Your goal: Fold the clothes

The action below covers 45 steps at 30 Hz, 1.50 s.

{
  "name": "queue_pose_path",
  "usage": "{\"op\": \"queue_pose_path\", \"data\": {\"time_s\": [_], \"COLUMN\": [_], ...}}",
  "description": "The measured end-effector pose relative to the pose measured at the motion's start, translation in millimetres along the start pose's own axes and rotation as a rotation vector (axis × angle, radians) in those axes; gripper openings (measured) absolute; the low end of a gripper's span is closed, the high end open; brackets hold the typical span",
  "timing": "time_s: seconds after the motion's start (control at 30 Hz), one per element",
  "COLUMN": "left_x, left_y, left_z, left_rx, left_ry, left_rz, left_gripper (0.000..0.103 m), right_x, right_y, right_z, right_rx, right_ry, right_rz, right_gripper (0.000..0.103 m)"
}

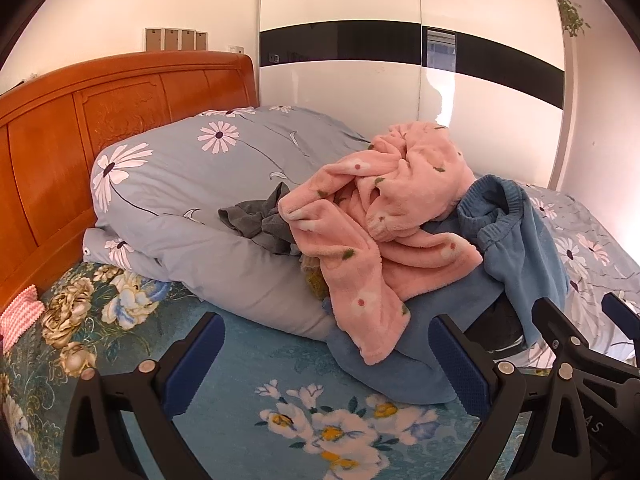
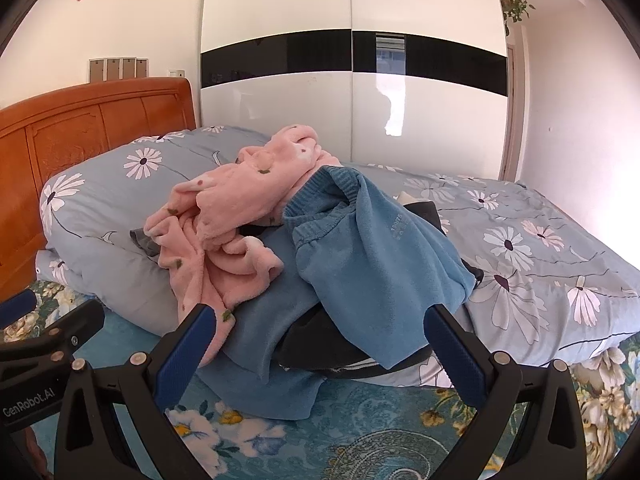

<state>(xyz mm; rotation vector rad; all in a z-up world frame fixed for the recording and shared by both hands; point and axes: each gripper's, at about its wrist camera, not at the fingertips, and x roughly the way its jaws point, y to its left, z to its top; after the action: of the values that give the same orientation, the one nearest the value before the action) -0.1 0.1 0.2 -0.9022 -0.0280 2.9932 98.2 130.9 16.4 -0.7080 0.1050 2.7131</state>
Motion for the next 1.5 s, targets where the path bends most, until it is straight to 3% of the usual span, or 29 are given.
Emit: {"op": "queue_pose_path", "data": {"time_s": [0.2,0.47,0.63,1.1,1.5], "left_x": [0.1,0.2,-8.9,-29.6,-17.3], "left_y": [-1.4,-3.3,-4.6,9.8,15.1], "left_z": [2.8,6.6,7.9,5.5,9.5], "left_rx": [-0.011,-0.027,0.001,-0.053,-0.055], "left_ry": [0.021,0.049,0.034,0.022,0.031], "left_rz": [-0.004,-0.010,-0.001,0.017,0.000], "left_gripper": [0.103,0.103,0.103,0.103,0.103], "right_x": [-1.4,-8.6,-15.9,-40.8,-29.7], "right_y": [0.0,-6.3,-6.4,4.3,11.7], "right_z": [4.1,13.8,17.5,25.2,30.5], "right_rx": [0.012,0.018,0.023,-0.022,-0.037], "right_ry": [0.028,0.000,0.001,-0.039,-0.019], "right_rz": [0.005,0.002,-0.019,-0.013,-0.004], "right_gripper": [0.103,0.103,0.103,0.103,0.103]}}
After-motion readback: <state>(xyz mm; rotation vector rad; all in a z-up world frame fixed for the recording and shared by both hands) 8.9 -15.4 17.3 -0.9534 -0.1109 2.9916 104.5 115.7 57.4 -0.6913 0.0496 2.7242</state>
